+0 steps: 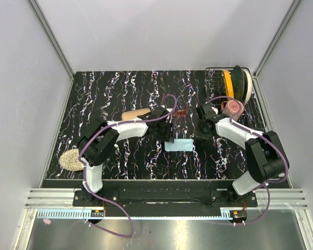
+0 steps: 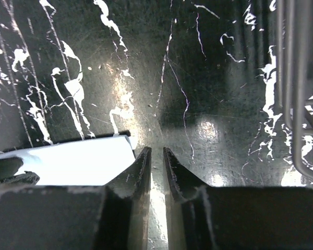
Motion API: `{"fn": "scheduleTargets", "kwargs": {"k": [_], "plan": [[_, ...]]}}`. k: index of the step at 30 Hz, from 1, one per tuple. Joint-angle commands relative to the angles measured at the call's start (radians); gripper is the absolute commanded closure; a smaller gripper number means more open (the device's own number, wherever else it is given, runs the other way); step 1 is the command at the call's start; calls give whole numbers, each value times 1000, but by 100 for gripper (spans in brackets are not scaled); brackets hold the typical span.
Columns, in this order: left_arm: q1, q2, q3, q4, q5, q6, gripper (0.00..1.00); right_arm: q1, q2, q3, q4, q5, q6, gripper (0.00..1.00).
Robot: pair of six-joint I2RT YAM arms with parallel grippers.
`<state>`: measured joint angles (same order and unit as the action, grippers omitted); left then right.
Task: Organize the sunglasses
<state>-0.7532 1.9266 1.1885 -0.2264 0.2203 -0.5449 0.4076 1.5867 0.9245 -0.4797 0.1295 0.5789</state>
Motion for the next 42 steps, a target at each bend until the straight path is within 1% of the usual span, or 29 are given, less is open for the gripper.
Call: {"fn": "scheduleTargets", "kwargs": {"k": [1, 2, 3, 8, 10, 15, 18, 24, 29, 35, 39, 42], "plan": [[14, -49, 40, -56, -61, 23, 61, -10, -70, 25, -23, 3, -34, 78], [12, -58, 43, -57, -59, 19, 55, -10, -70, 27, -25, -19, -34, 75], [12, -66, 51, -65, -64, 17, 53, -9, -68, 25, -25, -30, -37, 74], [12, -101, 56, -106, -84, -35, 43, -7, -54, -4, -22, -102, -48, 68], [12, -101, 56, -146, -107, -68, 42, -7, -57, -21, -14, -116, -59, 65], [14, -117, 16, -165, -142, -118, 41, 2, -74, -47, 22, -180, -83, 56], [12, -118, 2, -166, -157, -139, 41, 22, -59, -47, 38, -205, -99, 56], [14, -110, -17, -166, -173, -167, 41, 77, 21, -3, 29, -176, -90, 62], [12, -109, -21, -175, -187, -168, 44, 108, 67, 46, -25, -87, -67, 66], [12, -100, -20, -176, -188, -165, 46, 112, 84, 68, -43, -19, -60, 67], [14, -97, -18, -176, -187, -164, 46, 114, 91, 74, -45, -7, -63, 68], [12, -94, -15, -175, -184, -162, 47, 115, 104, 80, -37, -27, -74, 69]]}}
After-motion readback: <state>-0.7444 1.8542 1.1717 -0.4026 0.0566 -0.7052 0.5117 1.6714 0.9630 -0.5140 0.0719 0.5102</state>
